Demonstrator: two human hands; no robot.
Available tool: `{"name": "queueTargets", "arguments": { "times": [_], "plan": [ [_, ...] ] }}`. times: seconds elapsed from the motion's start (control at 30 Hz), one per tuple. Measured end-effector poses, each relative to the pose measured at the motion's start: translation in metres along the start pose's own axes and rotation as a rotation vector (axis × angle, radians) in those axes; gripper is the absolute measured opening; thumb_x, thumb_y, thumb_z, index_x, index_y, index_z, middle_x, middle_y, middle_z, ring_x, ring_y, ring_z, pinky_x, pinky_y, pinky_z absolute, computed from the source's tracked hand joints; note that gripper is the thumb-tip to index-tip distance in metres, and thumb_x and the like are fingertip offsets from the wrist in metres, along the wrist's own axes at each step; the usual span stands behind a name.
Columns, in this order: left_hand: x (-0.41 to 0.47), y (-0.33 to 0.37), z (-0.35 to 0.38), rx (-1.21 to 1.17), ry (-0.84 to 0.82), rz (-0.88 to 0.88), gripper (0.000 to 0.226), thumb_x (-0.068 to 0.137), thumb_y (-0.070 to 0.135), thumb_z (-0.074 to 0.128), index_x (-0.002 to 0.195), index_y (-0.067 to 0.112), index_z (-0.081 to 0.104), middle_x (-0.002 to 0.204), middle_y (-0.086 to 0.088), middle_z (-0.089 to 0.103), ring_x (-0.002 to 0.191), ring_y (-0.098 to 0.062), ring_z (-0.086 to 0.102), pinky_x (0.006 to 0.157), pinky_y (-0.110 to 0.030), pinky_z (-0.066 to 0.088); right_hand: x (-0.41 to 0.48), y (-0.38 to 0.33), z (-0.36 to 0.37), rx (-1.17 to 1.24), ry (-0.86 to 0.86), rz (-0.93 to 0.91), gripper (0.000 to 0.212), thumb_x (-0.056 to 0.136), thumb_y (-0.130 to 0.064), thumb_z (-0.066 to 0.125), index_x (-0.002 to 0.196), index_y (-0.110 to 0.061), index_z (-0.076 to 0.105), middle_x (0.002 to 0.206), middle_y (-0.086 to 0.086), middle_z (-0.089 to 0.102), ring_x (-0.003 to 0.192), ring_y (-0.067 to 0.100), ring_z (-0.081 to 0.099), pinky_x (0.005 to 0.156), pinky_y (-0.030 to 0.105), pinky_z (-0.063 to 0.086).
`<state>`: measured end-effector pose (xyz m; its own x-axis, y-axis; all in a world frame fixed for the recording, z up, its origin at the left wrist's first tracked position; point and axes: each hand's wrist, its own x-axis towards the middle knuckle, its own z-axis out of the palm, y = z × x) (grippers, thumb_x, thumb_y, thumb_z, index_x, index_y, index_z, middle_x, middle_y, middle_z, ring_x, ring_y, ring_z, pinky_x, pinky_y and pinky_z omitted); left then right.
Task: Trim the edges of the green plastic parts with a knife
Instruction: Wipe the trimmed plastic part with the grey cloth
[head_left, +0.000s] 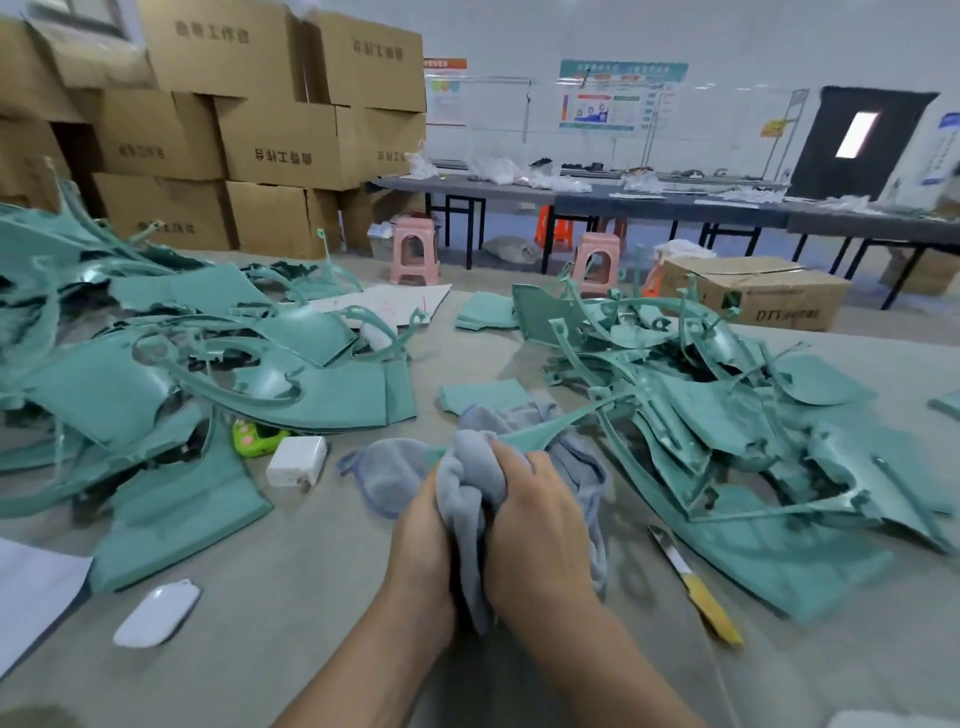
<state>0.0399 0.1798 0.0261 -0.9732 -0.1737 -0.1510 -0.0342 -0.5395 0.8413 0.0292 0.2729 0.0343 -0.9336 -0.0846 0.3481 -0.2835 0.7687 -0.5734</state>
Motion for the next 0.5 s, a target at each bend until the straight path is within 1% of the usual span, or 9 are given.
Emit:
{"name": "queueTargets", "arguments": {
  "times": [0.03,0.07,0.13,0.17,0.23,0.3,0.37,0.43,0.5],
  "plan": [
    [0.0,-0.003,0.0,0.04,0.01,0.044,0.037,0.106,0.034,0.042,0.088,0.021,0.073,0.078,-0.001,0.075,0.075,-0.019,0.07,0.066,-0.032,0.055,0.007,-0.001,0.004,-0.003,0.007,0.031,0.04,0.098,-0.031,0.049,0.137,-0.039,0.05,0.115,-0.007,0.054,0.108,0.018,0.055,0.088,0.033,0.046],
    [0.001,-0.002,0.003,0.035,0.055,0.017,0.041,0.102,0.035,0.047,0.078,0.018,0.075,0.075,-0.008,0.074,0.072,-0.023,0.07,0.06,-0.031,0.056,0.013,-0.004,0.005,0.007,0.01,0.058,0.034,0.099,-0.032,0.048,0.131,-0.038,0.053,0.11,-0.007,0.052,0.102,0.017,0.055,0.083,0.033,0.044],
    [0.001,-0.005,0.006,-0.089,0.077,-0.046,0.044,0.096,0.039,0.053,0.076,0.009,0.079,0.082,-0.018,0.074,0.076,-0.031,0.073,0.057,-0.032,0.057,0.028,-0.005,0.005,-0.012,0.017,0.13,0.024,0.1,-0.034,0.045,0.122,-0.032,0.056,0.102,-0.007,0.047,0.092,0.018,0.053,0.074,0.035,0.038],
    [-0.002,-0.004,0.01,-0.143,0.087,-0.055,0.038,0.093,0.036,0.056,0.079,0.008,0.079,0.087,-0.018,0.074,0.08,-0.031,0.073,0.061,-0.034,0.057,0.035,-0.003,0.004,-0.034,0.022,0.158,0.022,0.1,-0.033,0.044,0.118,-0.029,0.056,0.101,-0.006,0.045,0.09,0.021,0.053,0.073,0.035,0.035],
    [0.001,-0.006,0.01,-0.079,0.142,-0.016,0.019,0.08,0.023,0.06,0.069,0.012,0.071,0.074,-0.015,0.065,0.069,-0.029,0.064,0.061,-0.037,0.052,0.045,0.0,0.0,-0.088,0.03,0.171,0.02,0.101,-0.027,0.04,0.115,-0.024,0.054,0.106,-0.001,0.05,0.096,0.029,0.058,0.072,0.038,0.036],
    [0.003,-0.006,0.008,0.06,0.172,0.088,0.027,0.079,0.007,0.053,0.055,0.017,0.06,0.056,-0.01,0.052,0.052,-0.022,0.052,0.048,-0.031,0.044,0.05,0.0,0.0,-0.16,0.025,0.149,0.022,0.1,-0.023,0.037,0.115,-0.021,0.054,0.114,0.003,0.054,0.098,0.032,0.06,0.07,0.039,0.038],
    [0.004,-0.006,0.005,0.187,0.207,0.151,0.038,0.082,-0.004,0.049,0.051,0.017,0.056,0.049,-0.002,0.045,0.046,-0.015,0.043,0.041,-0.025,0.037,0.056,-0.001,0.002,-0.235,0.031,0.143,0.021,0.1,-0.02,0.037,0.114,-0.021,0.052,0.117,0.003,0.054,0.097,0.031,0.062,0.066,0.036,0.032],
    [0.003,-0.004,0.003,0.301,0.248,0.192,0.041,0.082,-0.006,0.051,0.049,0.019,0.051,0.048,0.0,0.042,0.046,-0.013,0.039,0.041,-0.022,0.034,0.062,-0.004,0.004,-0.295,0.016,0.162,0.019,0.1,-0.02,0.038,0.115,-0.02,0.051,0.119,0.003,0.054,0.098,0.03,0.063,0.063,0.035,0.031],
    [0.003,-0.004,0.0,0.369,0.245,0.244,0.039,0.081,-0.005,0.055,0.051,0.019,0.052,0.05,0.001,0.044,0.051,-0.014,0.04,0.045,-0.025,0.034,0.069,-0.007,0.005,-0.328,-0.006,0.175,0.017,0.1,-0.019,0.039,0.114,-0.018,0.049,0.12,0.004,0.055,0.1,0.029,0.065,0.063,0.034,0.033]
  ]
}}
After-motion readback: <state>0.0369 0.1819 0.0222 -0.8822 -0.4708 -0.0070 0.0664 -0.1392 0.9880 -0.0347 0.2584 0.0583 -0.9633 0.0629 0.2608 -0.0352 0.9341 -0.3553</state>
